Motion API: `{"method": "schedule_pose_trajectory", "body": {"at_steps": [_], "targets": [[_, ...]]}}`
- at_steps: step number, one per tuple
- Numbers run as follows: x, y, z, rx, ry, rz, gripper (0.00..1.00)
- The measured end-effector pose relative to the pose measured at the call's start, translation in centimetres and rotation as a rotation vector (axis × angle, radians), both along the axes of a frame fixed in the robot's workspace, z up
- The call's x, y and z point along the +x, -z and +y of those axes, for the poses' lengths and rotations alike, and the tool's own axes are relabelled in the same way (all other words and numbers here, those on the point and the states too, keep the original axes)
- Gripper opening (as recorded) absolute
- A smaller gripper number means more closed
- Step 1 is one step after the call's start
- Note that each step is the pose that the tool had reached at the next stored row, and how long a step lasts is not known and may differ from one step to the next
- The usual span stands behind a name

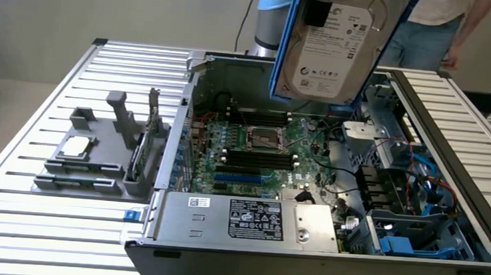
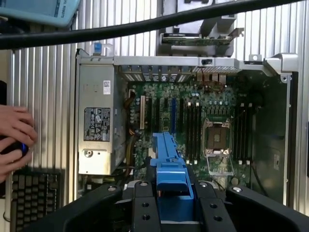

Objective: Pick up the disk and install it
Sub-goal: 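Pick up the disk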

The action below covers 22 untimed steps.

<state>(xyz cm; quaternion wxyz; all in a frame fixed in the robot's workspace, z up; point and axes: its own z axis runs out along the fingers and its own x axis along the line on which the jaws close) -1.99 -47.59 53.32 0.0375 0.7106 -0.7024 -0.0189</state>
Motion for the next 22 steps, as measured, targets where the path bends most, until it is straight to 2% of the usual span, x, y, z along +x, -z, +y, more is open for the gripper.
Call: {"method": "schedule_pose_trajectory", "body": {"at_steps": [5,9,11,22], "targets": [[2.1,0.14,-0.73,0.0008,0.000,-0.0011,0.33],[3.7,0.22,-1.18,0.0015,0.000,-0.0090,0.33],[4.4,0.26,-1.50,0.0019,0.000,-0.0095,0.33],[6.5,0.72,-4.18,0.0021,0.000,-0.0095,0.33]]}}
